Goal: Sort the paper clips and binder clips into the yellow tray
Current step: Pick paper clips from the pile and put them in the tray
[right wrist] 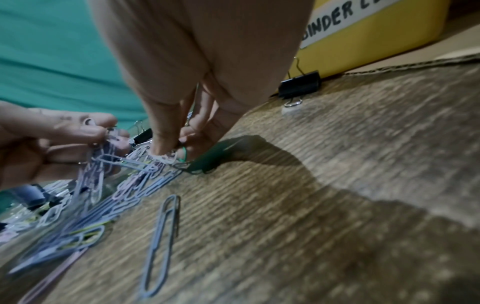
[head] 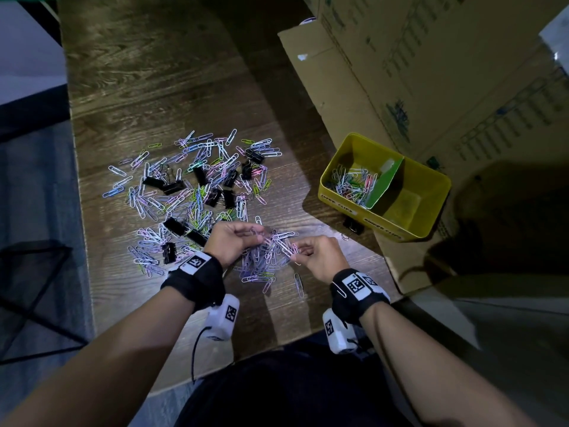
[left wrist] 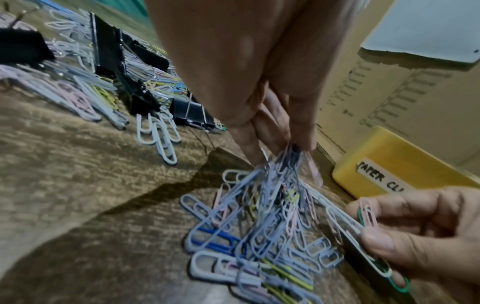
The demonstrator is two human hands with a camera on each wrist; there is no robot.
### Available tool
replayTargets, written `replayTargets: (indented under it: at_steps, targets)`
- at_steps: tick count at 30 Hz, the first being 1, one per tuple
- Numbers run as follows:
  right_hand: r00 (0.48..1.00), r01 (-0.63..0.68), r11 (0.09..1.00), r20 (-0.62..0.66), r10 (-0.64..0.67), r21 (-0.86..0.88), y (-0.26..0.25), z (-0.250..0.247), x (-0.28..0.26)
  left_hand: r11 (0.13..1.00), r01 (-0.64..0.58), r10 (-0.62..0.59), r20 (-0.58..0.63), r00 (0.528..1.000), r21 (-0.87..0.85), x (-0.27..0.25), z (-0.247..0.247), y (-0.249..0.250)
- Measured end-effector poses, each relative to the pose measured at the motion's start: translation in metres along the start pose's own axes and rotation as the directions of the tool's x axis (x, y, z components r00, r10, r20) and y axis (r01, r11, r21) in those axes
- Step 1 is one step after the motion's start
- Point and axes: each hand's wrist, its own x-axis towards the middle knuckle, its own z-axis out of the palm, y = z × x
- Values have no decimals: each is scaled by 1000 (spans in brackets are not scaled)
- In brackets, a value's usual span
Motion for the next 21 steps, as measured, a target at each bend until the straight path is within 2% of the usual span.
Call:
replayTargets:
  at_steps: [7, 13, 21]
  targets:
    - [997, 34, 993, -69, -26, 112, 4, -3, -6, 975, 13, -15, -8, 1000, -223, -2, -15, 12]
    - [989, 49, 940, -150, 2, 338, -5, -15, -21, 936, -2, 12, 27, 1000, -353, -2, -16, 46]
    - [927, 252, 799, -372, -38, 545, -39, -65, -46, 864, -59, 149, 142, 979, -499, 11, 34, 132]
